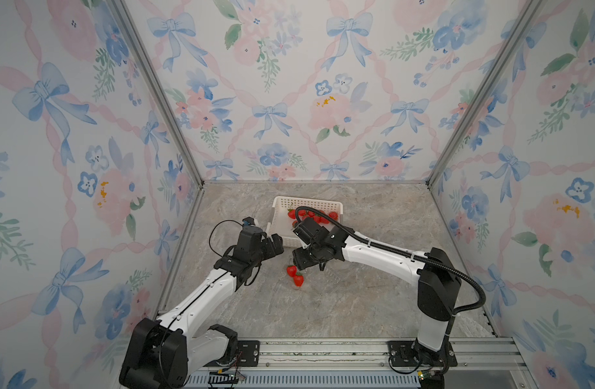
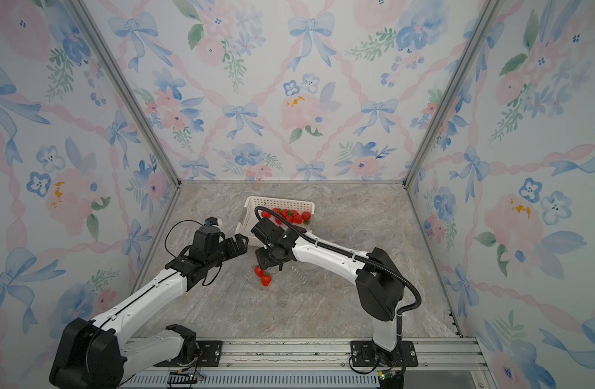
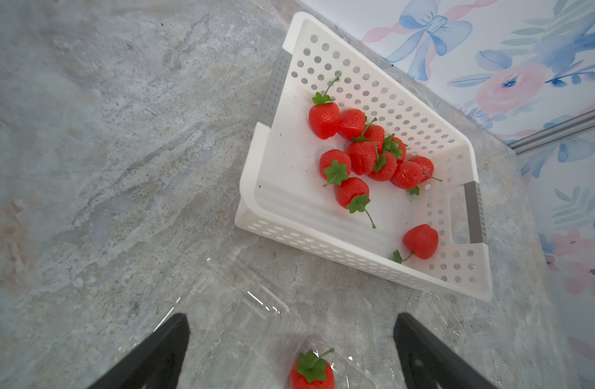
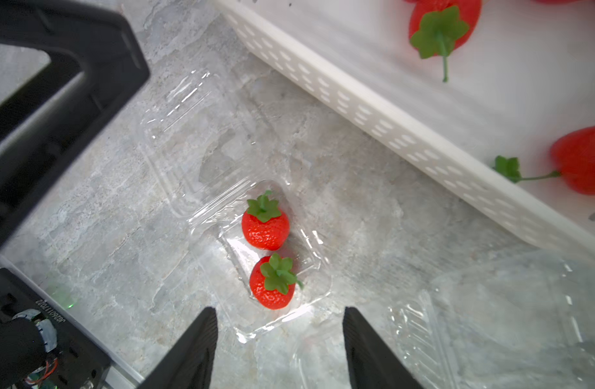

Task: Pack strawberries into containers
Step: Move the basket to the center of the board.

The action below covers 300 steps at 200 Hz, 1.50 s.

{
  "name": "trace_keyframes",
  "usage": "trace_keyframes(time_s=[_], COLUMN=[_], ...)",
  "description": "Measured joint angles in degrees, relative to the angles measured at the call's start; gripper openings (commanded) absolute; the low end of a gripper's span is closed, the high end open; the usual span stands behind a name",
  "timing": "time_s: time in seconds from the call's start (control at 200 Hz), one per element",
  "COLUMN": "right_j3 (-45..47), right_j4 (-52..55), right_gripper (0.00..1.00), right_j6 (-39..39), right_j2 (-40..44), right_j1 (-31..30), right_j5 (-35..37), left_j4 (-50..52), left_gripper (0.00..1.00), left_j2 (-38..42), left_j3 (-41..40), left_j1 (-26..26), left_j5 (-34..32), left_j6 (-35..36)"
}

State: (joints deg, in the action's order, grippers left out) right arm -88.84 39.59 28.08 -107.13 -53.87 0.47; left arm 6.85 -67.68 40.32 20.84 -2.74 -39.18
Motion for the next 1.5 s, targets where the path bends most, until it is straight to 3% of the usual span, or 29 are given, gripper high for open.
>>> trace_keyframes(time_s=[0.455, 0.64, 0.74, 0.885, 1.19, 1.5], right_j3=[0.0, -0.4, -2.5, -11.4, -37.6, -42.2], right_j4=[-0.4, -0.9, -0.8, 0.8, 9.7, 16.4], right_gripper=[0.58, 0.57, 0.55, 0.52, 0.50, 0.50], right_j6=[-2.3, -3.2, -3.5, -4.5, -8.0, -10.8], right_j2=[0.0, -0.2, -1.5, -6.9, -26.3, -31.0], right_j1=[3.3, 5.2, 6.5, 9.0, 13.2, 12.5], right_j5=[-1.4, -2.7, -3.1, -3.3, -2.1, -2.8], left_j4=[0.7, 2.3, 3.3, 4.9, 5.7, 6.6], left_gripper=[0.96, 0.87, 0.73, 0.52, 0.44, 0.32], left_j2=[-25.5, -30.7, -33.0, -35.4, -35.1, -29.6], left_j3=[19.2, 22.3, 23.6, 24.4, 22.9, 16.9], left_j1=[-4.6, -5.4, -5.4, -5.4, -7.1, -11.3], left_j5=[-2.0, -2.0, -2.0, -2.4, -2.7, -2.6], left_j6=[6.9, 8.3, 8.7, 9.2, 7.5, 4.2])
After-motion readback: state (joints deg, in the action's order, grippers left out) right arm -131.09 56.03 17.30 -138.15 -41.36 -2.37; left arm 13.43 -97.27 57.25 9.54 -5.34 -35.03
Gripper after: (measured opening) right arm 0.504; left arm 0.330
